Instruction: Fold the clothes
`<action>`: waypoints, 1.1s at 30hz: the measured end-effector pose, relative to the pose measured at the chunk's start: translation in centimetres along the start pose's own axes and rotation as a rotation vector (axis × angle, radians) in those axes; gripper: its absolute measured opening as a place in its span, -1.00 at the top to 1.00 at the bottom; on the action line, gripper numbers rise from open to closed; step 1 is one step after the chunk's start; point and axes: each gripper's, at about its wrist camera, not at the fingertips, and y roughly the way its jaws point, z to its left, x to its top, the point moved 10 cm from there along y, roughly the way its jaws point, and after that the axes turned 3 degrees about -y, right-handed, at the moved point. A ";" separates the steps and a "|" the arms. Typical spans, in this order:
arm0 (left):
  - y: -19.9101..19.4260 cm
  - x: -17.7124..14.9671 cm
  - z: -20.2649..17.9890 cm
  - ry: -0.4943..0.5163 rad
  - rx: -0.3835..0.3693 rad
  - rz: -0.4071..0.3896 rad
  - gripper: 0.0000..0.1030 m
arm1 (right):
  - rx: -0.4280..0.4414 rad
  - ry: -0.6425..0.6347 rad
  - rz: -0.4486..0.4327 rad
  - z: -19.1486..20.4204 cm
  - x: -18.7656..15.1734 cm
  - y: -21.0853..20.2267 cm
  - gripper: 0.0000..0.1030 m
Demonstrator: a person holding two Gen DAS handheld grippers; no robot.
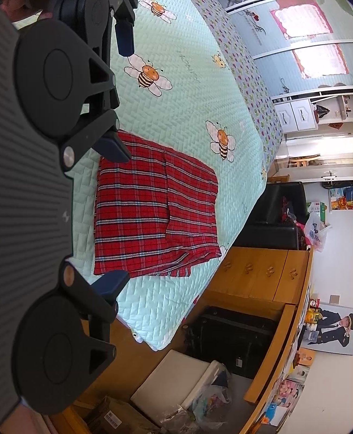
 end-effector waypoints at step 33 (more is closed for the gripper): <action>-6.2 0.2 4.6 -0.128 -0.052 -0.229 -0.63 | 0.320 0.107 -0.491 3.1 1.8 -9.3 -0.96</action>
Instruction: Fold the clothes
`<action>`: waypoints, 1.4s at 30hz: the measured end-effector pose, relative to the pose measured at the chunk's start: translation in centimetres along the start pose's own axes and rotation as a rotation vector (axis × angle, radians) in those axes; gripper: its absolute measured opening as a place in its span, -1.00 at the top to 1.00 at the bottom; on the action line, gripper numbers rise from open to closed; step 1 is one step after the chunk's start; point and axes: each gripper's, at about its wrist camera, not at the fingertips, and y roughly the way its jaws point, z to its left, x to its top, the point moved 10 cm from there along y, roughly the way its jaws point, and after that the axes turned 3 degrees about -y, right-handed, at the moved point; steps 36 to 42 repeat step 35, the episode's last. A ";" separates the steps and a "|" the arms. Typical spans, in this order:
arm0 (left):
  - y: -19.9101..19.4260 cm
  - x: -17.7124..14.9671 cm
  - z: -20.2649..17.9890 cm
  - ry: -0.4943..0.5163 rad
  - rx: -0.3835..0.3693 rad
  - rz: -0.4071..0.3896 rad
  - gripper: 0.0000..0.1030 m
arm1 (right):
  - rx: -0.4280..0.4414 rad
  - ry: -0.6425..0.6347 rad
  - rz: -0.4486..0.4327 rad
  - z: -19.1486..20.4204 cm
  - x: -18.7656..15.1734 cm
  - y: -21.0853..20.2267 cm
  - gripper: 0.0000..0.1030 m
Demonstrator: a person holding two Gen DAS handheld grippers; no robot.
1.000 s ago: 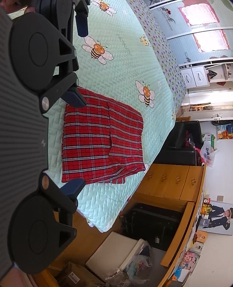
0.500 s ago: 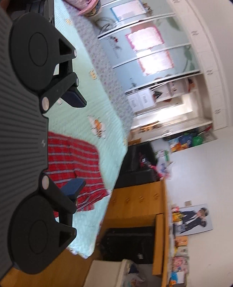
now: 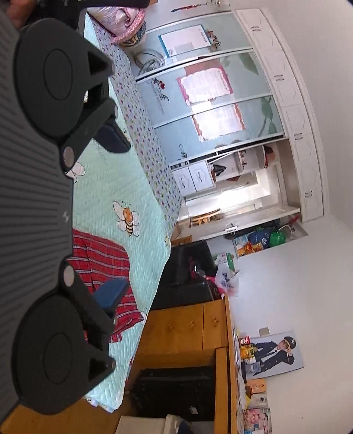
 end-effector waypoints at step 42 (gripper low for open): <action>-15.2 -2.5 20.5 -0.341 0.465 -0.204 -1.00 | 0.656 -0.125 -0.192 24.3 0.1 -4.7 -0.90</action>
